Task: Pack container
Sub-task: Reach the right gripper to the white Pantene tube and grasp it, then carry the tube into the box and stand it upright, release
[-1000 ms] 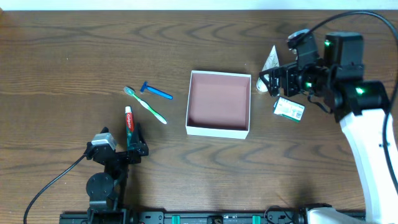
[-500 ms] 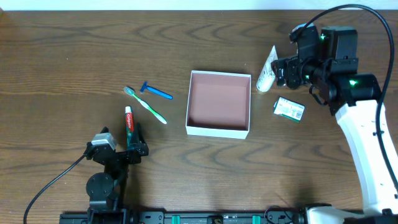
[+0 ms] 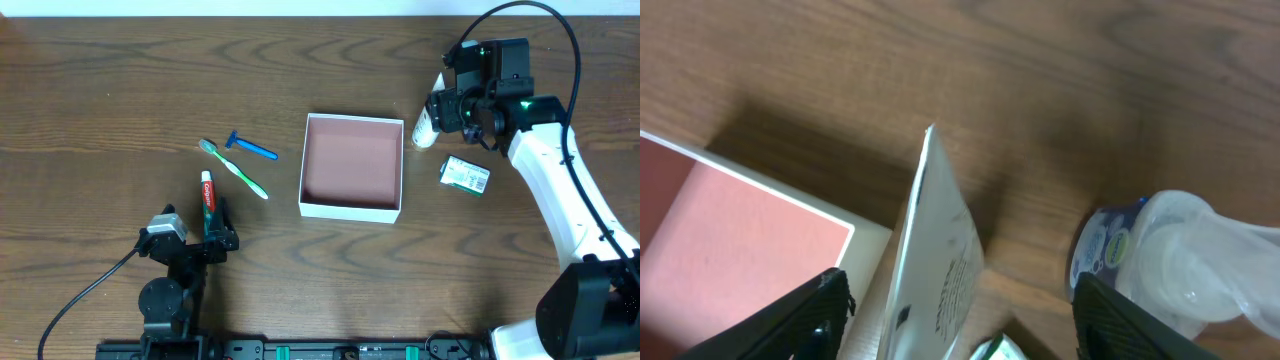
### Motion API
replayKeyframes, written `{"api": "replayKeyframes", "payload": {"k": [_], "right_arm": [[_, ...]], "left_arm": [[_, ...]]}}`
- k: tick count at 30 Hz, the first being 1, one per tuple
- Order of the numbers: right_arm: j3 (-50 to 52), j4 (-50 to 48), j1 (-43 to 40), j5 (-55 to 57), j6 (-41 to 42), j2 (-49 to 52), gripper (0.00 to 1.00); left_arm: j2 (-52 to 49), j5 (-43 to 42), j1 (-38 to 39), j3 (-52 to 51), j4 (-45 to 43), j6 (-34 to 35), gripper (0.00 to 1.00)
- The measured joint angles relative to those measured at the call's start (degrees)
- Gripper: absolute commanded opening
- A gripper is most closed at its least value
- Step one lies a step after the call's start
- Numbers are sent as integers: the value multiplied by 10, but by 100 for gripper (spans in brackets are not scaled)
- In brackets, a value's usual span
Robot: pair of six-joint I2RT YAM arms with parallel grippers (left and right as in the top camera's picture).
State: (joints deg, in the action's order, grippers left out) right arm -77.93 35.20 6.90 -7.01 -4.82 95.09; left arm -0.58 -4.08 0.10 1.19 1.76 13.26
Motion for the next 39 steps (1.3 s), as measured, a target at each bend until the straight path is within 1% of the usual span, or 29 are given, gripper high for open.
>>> {"api": "replayKeyframes", "payload": {"k": [3, 5, 7, 8, 12, 15, 26, 29, 35, 39], "right_arm": [[0, -9, 0, 1, 5, 0, 54], [0, -14, 0, 2, 7, 0, 41], [0, -15, 0, 2, 10, 0, 24], [0, -15, 0, 1, 14, 0, 18], [0, -16, 0, 2, 20, 0, 3], [0, -16, 0, 2, 27, 0, 1], [0, -14, 20, 6, 47, -17, 1], [1, -15, 22, 9, 63, -60, 1], [1, -16, 22, 13, 101, -203, 1], [0, 2, 23, 13, 129, -273, 1]], "left_arm": [[0, 0, 0, 0, 0, 0, 98], [0, 0, 0, 0, 0, 0, 98], [0, 0, 0, 0, 0, 0, 98], [0, 0, 0, 0, 0, 0, 98], [0, 0, 0, 0, 0, 0, 98], [0, 0, 0, 0, 0, 0, 98], [0, 0, 0, 0, 0, 0, 98], [0, 0, 0, 0, 0, 0, 98], [0, 0, 0, 0, 0, 0, 98], [0, 0, 0, 0, 0, 0, 98]]}}
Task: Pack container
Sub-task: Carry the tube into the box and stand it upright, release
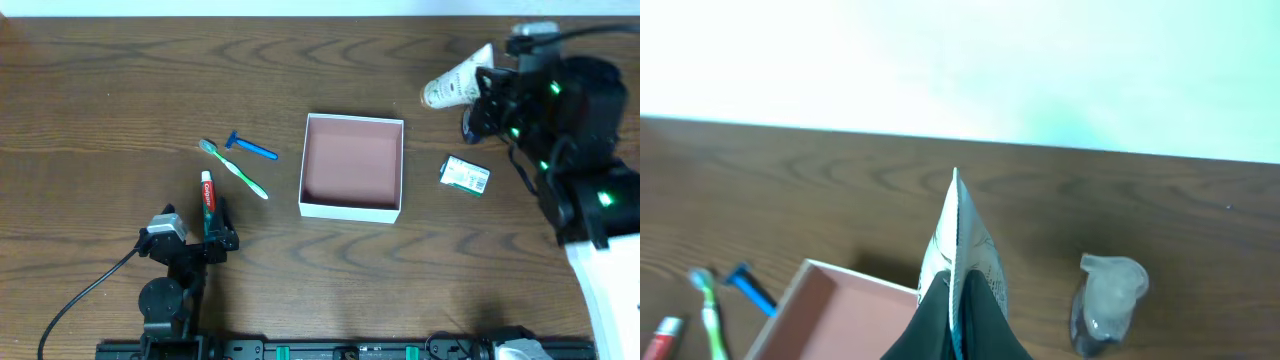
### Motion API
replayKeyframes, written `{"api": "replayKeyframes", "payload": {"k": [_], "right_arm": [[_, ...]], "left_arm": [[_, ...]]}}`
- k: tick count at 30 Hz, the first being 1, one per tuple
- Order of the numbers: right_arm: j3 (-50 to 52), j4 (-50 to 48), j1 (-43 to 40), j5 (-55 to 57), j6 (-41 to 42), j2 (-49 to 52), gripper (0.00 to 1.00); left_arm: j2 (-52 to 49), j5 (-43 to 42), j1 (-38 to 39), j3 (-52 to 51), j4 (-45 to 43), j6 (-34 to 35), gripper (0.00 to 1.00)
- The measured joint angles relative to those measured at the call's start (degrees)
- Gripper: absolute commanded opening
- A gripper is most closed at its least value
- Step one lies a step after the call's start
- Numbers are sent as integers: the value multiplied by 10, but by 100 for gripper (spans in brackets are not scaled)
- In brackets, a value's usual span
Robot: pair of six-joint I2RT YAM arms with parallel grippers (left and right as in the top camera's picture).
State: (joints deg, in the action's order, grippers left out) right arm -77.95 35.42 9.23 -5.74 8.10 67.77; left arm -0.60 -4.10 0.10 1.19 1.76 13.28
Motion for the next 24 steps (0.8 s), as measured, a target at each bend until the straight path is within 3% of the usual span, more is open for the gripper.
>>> {"api": "replayKeyframes", "payload": {"k": [6, 12, 24], "right_arm": [[0, 48, 36, 5, 63, -34, 1], [0, 37, 104, 3, 125, -11, 1], [0, -27, 230, 92, 245, 146, 1]], "left_arm": [[0, 0, 0, 0, 0, 0, 98], [0, 0, 0, 0, 0, 0, 98], [0, 0, 0, 0, 0, 0, 98]]}}
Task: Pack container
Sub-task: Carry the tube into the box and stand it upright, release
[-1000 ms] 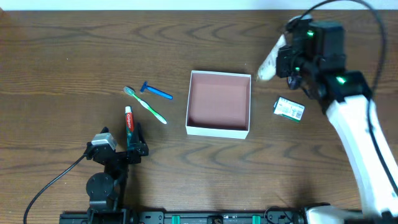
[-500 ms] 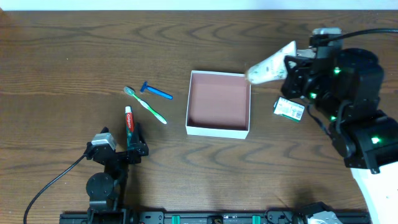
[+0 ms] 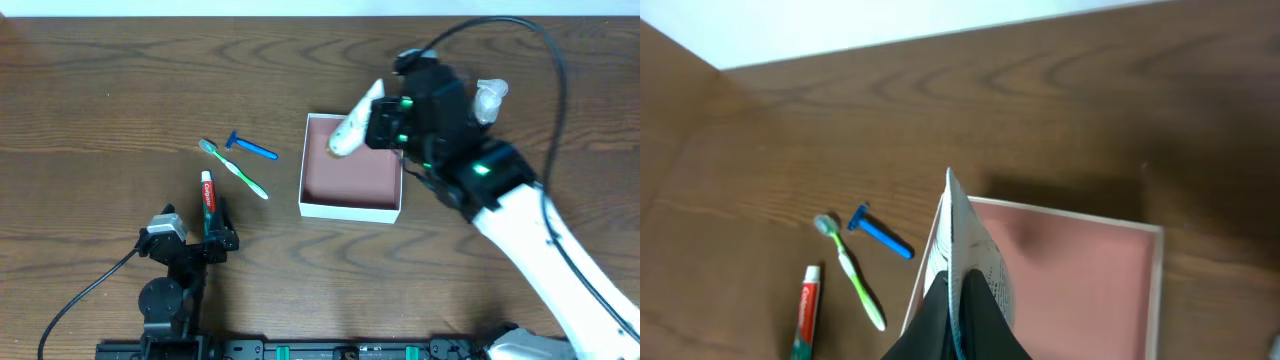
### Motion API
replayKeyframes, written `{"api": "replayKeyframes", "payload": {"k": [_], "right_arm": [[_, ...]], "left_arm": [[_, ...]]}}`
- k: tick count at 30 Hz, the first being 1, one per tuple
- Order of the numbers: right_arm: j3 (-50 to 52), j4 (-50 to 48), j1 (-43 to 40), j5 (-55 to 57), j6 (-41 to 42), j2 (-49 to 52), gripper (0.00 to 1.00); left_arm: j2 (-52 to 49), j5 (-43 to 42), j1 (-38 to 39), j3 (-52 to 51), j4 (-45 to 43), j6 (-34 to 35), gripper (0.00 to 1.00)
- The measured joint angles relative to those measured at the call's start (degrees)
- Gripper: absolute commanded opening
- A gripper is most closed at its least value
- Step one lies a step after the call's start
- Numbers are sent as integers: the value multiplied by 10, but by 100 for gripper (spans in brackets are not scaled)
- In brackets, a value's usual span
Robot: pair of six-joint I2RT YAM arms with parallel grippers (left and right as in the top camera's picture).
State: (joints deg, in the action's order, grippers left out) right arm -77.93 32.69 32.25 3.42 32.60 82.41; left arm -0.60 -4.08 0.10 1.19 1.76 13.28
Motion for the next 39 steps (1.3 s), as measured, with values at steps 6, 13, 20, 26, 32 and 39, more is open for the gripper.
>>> {"api": "replayKeyframes", "payload": {"k": [6, 13, 20, 26, 32, 39], "right_arm": [[0, -36, 23, 27, 25, 73, 1], [1, -73, 37, 70, 38, 117, 1], [1, -119, 54, 90, 41, 148, 1], [0, -139, 62, 97, 43, 177, 1], [0, -144, 65, 102, 47, 179, 4], [0, -164, 66, 89, 57, 185, 22]], "left_arm": [[0, 0, 0, 0, 0, 0, 98], [0, 0, 0, 0, 0, 0, 98], [0, 0, 0, 0, 0, 0, 98], [0, 0, 0, 0, 0, 0, 98], [0, 0, 0, 0, 0, 0, 98], [0, 0, 0, 0, 0, 0, 98]]}}
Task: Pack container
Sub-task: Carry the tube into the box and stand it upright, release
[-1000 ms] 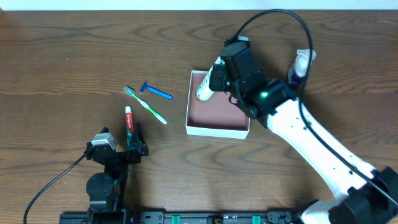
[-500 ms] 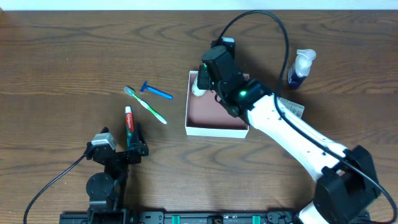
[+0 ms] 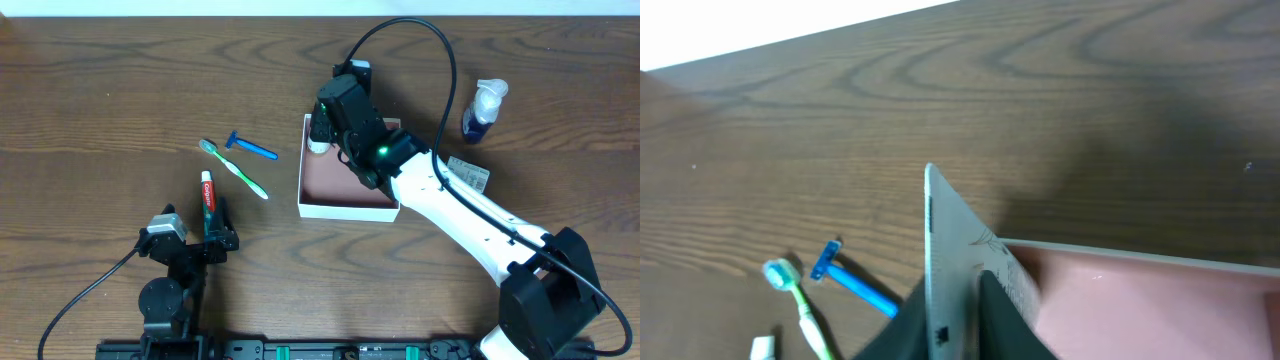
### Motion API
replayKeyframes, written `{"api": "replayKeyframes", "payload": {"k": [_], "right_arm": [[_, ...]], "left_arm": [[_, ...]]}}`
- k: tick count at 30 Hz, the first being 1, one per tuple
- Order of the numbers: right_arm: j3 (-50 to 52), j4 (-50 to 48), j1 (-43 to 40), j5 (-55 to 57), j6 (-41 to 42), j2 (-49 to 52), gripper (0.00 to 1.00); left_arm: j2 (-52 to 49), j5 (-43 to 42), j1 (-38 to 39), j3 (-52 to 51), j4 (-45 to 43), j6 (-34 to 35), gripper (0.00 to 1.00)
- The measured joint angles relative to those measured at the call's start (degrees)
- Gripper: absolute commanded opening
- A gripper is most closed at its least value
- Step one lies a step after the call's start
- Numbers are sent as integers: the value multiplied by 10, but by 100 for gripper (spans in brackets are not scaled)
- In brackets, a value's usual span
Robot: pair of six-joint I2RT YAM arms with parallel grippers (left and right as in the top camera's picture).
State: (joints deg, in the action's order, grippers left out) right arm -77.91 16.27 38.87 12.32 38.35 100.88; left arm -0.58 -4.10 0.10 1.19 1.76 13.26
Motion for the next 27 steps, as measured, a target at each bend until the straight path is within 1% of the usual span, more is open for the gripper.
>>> {"api": "replayKeyframes", "payload": {"k": [8, 15, 23, 27], "right_arm": [[0, -9, 9, -11, 2, 0, 44], [0, -19, 11, -17, 2, 0, 58], [-3, -7, 11, -36, 2, -2, 61], [-3, 7, 11, -38, -3, -23, 63]], "left_arm": [[0, 0, 0, 0, 0, 0, 98], [0, 0, 0, 0, 0, 0, 98], [0, 0, 0, 0, 0, 0, 98], [0, 0, 0, 0, 0, 0, 98]]}}
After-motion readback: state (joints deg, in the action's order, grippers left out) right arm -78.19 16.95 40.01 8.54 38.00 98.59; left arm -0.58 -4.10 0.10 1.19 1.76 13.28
